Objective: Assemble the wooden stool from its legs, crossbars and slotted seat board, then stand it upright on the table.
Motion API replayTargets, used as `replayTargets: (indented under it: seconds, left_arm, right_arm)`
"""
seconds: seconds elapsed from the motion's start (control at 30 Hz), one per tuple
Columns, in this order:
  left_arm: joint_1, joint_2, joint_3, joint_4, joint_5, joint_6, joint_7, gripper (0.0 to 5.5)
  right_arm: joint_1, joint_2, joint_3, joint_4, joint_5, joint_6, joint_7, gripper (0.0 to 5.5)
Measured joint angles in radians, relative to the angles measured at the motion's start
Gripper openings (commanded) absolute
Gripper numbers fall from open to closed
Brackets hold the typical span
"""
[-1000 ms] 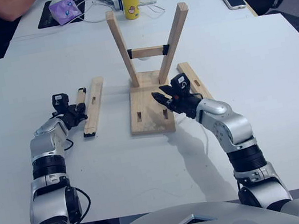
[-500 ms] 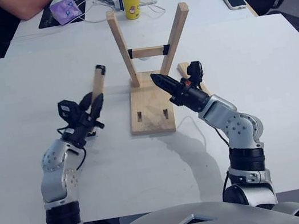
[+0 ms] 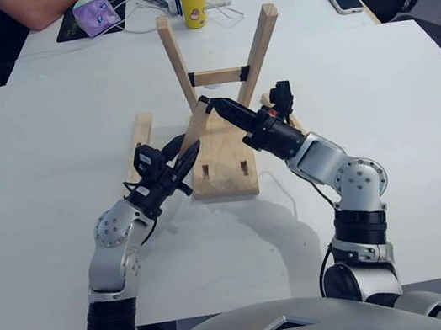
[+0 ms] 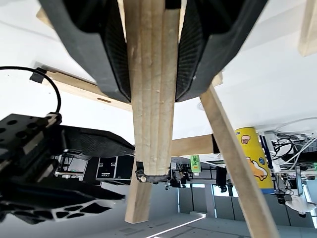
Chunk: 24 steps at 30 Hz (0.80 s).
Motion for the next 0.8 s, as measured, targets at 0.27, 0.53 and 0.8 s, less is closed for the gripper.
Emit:
replayTargets:
  seconds: [0.27, 0.53, 0.8]
  left_arm:
    - [0.001, -0.019, -0.053, -0.018, 0.001, -0.002, 0.012, 1.33]
    - [0.0, -0.02, -0.066, -0.023, 0.069, -0.042, 0.049, 1.33]
    - [0.001, -0.02, -0.073, -0.018, 0.091, -0.063, 0.059, 1.69]
  right_arm:
    - [-0.007, 0.013, 0.011, 0.019, 0.032, -0.006, -0.031, 2.43]
    - [-0.013, 0.013, 0.015, 0.032, 0.048, -0.032, -0.063, 1.1]
    - [-0.015, 0.01, 0.017, 0.033, 0.066, -0.035, -0.072, 0.44]
